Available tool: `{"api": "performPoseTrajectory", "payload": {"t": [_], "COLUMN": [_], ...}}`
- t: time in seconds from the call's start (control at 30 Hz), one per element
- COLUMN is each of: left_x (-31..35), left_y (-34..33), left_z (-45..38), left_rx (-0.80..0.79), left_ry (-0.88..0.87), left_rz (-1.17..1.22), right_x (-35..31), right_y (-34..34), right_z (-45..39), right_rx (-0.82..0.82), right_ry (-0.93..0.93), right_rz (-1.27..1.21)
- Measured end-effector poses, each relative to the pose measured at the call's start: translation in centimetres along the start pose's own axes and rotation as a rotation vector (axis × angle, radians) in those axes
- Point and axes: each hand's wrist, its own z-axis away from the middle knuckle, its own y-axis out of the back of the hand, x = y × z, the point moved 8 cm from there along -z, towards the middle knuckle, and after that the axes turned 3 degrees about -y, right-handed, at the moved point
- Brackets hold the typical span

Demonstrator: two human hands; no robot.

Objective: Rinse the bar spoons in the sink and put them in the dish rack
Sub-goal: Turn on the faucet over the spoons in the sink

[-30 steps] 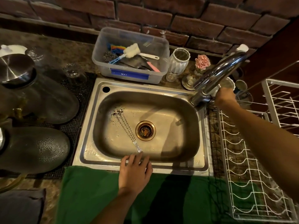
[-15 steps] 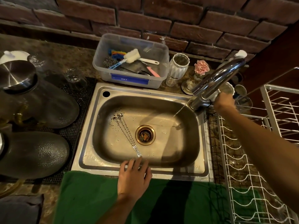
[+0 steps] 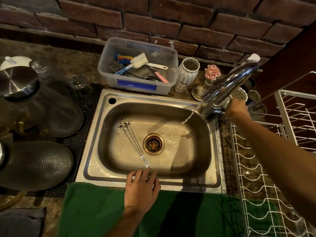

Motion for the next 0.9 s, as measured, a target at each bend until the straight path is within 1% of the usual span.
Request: {"api": "performPoseTrajectory", "payload": {"t": [0.27, 0.37, 0.9], "left_x": [0.15, 0.12, 0.12], "left_y": [0.34, 0.27, 0.16], "left_z": [0.03, 0.00, -0.09], "left_rx": [0.030, 0.028, 0.000], "left_ry": [-0.013, -0.009, -0.018], "left_rz": [0.003, 0.001, -0.013], "right_x": [-0.10, -0.24, -0.06], "right_y": [-0.04, 0.02, -0.41], "right_z": [-0.06, -0.18, -0.60], "right_rx": [0.001, -0.004, -0.027], "right_ry": [0.056, 0.056, 0.051], "right_rz": [0.026, 0.053, 0.025]}}
